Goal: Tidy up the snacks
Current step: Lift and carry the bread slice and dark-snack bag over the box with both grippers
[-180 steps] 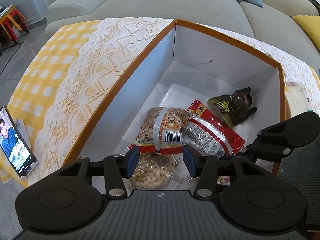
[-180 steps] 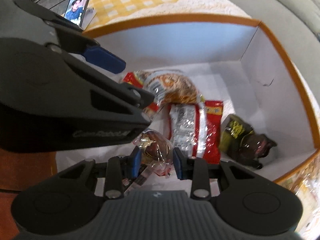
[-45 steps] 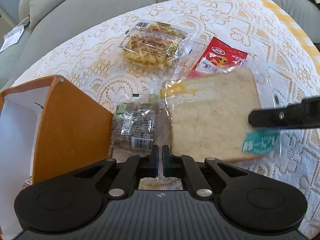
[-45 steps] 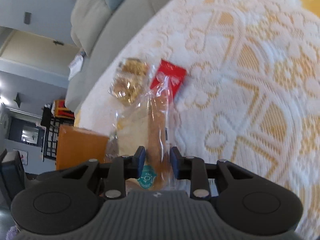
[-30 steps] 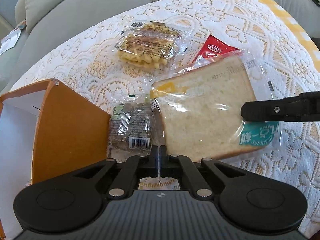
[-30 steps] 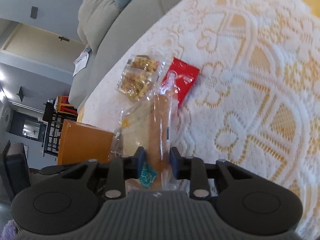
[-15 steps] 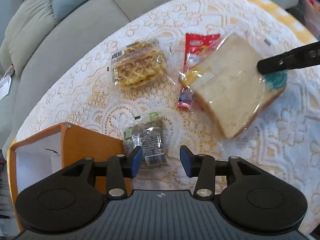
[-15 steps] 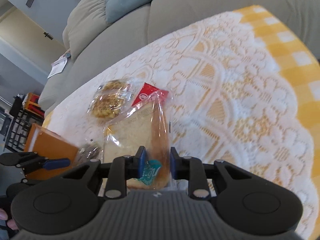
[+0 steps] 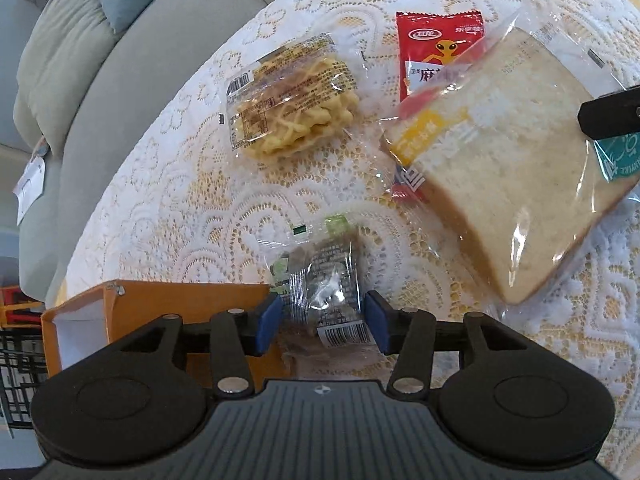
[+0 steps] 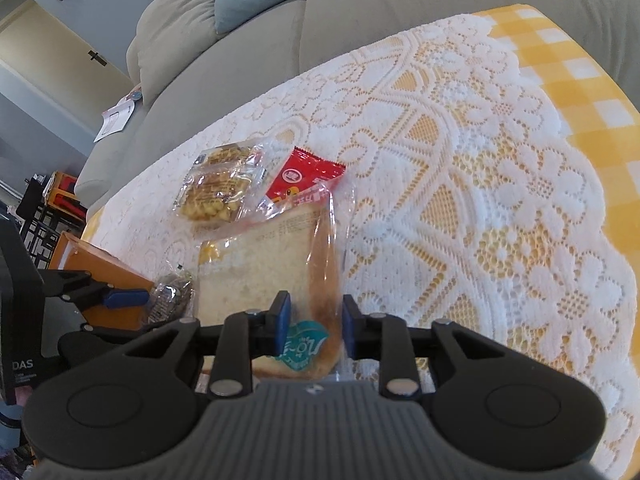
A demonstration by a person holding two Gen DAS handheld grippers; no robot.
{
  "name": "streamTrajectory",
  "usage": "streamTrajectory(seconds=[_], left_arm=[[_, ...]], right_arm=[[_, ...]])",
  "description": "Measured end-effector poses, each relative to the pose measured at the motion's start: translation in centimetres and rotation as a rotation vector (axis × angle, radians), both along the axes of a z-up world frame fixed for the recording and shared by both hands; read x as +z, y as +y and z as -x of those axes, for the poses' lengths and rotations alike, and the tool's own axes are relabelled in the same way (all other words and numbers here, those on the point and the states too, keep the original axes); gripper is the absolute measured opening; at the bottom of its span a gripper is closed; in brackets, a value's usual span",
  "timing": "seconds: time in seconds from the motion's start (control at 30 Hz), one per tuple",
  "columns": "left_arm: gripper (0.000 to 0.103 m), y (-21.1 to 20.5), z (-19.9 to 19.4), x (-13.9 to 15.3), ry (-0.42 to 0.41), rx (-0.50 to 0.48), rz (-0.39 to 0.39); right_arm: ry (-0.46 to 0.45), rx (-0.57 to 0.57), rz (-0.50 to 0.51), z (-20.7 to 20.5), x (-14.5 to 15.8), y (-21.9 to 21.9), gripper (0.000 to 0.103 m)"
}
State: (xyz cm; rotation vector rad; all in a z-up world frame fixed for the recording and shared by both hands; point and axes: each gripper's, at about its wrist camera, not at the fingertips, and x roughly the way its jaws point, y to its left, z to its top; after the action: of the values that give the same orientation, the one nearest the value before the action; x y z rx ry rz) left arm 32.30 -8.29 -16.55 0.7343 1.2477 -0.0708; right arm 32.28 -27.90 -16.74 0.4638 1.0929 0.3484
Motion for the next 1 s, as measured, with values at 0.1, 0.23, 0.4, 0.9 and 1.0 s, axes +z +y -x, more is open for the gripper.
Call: streamTrajectory(seconds=[0.1,0.23,0.4,0.9,1.0], left_arm=[[0.054,-0.2,0.1,0.1,0.007,-0.015,-0.009],[0.043,-0.2,0.0,0.2,0.023,0.004,0.010],[0.036,0.1,0.5,1.1,0.002,0.047,0.056],[0.034,2.3,6.1,5.9,-0.104,0.289,0.372],[0.034,2.9,7.5,6.5,-0.098,0.314,0.400]], right_arm=[[0.000,0.004,-0.003,-0.1,-0.1,0.1,0.035],[0.003,0.021,-0.008,-0.1,-0.4,0.4,0.042],[-0.027,0.031,0.006,0.1,0.0,0.8,0.029],[-0.014,0.057,-0.068,1.6,1.0,1.4,0.017],[0.006,0.069,-0.071,2.7,1.1,2.0,0.016]])
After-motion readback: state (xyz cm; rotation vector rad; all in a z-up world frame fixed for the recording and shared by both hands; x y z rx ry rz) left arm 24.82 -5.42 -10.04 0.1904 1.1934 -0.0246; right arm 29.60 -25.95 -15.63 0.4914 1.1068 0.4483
